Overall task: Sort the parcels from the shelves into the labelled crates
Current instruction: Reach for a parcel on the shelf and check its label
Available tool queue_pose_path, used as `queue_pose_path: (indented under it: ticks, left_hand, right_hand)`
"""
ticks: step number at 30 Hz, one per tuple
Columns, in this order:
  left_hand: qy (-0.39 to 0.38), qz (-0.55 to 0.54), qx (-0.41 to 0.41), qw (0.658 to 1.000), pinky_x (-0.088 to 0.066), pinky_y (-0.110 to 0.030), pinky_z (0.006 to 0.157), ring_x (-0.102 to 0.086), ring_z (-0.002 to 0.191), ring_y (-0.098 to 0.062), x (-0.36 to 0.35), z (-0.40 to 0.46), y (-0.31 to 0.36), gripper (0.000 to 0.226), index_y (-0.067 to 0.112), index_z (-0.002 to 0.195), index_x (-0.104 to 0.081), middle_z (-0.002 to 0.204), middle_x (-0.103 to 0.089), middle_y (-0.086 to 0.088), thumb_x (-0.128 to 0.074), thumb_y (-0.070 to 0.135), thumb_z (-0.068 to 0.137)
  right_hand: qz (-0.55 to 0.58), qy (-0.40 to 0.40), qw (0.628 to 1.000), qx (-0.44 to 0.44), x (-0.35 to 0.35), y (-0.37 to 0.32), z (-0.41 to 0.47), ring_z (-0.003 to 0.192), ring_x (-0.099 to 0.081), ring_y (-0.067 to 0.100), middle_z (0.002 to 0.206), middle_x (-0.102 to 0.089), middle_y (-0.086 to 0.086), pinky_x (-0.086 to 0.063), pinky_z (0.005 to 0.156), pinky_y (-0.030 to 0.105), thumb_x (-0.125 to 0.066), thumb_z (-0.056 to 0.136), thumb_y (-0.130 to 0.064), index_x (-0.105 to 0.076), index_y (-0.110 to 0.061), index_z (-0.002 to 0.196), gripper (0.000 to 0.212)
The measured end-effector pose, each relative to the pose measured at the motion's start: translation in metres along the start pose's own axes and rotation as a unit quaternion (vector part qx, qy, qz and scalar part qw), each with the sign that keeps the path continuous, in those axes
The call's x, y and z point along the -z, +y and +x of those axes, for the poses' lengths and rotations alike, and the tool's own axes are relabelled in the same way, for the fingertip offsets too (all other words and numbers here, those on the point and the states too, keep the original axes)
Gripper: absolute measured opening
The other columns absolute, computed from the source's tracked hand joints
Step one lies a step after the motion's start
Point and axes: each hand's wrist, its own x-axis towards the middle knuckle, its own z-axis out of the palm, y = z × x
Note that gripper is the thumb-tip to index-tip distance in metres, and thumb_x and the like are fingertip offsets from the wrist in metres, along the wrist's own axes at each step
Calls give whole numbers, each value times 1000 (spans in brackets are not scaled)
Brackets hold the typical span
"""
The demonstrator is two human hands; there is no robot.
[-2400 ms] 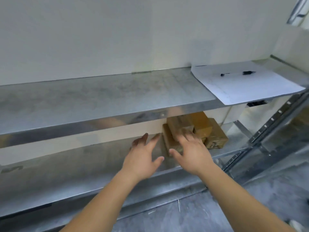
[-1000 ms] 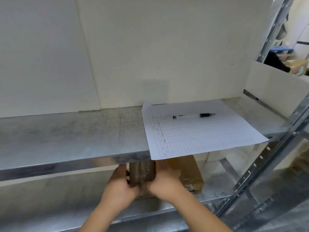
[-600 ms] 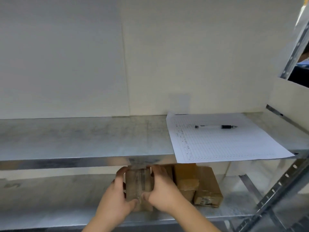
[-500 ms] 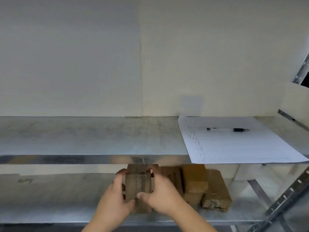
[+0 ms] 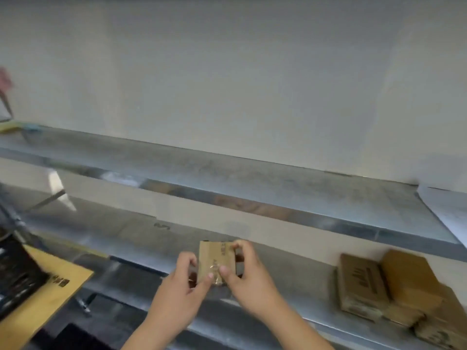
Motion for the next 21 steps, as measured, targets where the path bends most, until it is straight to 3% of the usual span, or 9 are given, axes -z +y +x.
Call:
queue_pose_path:
  ticks: [3,5,7,9,12,15,18,21]
  left_hand:
    - [2,-4,46,999,-50,-26,62,-64,67,-7,41,-18,-28,69,57,120,-24,74,-68,7,-78,44,78]
    - [0,-13,59,998,-55,-26,67,-67,75,-5,65,-31,-47,96,64,136,-13,85,-71,11,-82,45,72]
    - [7,-13,60,998,-57,-27,78,-67,92,-2,87,-44,-63,112,70,141,-2,106,-68,19,-85,43,70]
    - [21,21,59,998,-54,-26,86,-61,107,-2,108,-58,-78,115,70,143,1,123,-59,20,-84,39,71]
    - [50,70,63,994,-52,-27,89,-55,103,0,134,-79,-99,101,76,135,-10,120,-48,18,-79,33,75]
    - [81,77,67,992,-52,-29,93,-52,109,-1,155,-101,-122,87,77,127,-20,122,-46,20,-76,33,77]
    - [129,55,80,987,-50,-21,95,-52,116,3,172,-123,-139,72,65,131,-34,128,-49,23,-76,42,78]
    - [163,61,84,981,-48,-18,95,-51,115,7,188,-140,-153,69,61,130,-35,129,-50,26,-77,40,80]
  right_hand:
    - [9,-60,998,1,-42,-23,3,121,-54,9,143,-46,-10,-46,106,34,-77,82,-34,-22,-60,144,87]
    - [22,-91,995,13,-67,-36,5,121,-58,14,144,-43,-7,-51,104,41,-83,72,-28,-13,-69,146,110]
    - [14,-130,991,34,-92,-52,5,116,-59,11,136,-40,-13,-55,98,37,-86,68,-20,-7,-72,144,121]
    - [0,-170,984,60,-115,-67,3,112,-59,5,127,-36,-22,-55,96,29,-86,70,-18,-6,-71,145,123]
    - [-4,-192,976,102,-149,-85,-2,112,-57,-1,122,-33,-27,-53,97,24,-86,71,-22,-19,-64,146,109]
    - [33,-195,971,137,-179,-100,-10,115,-50,-15,123,-35,-25,-48,92,10,-88,75,-19,-36,-50,140,89]
    - [77,-196,963,167,-208,-112,-15,118,-59,-1,125,-38,-26,-56,90,20,-91,71,-17,-47,-53,130,82]
    - [83,-212,952,205,-236,-120,-14,118,-62,8,130,-37,-22,-58,89,25,-92,69,-16,-52,-47,131,80]
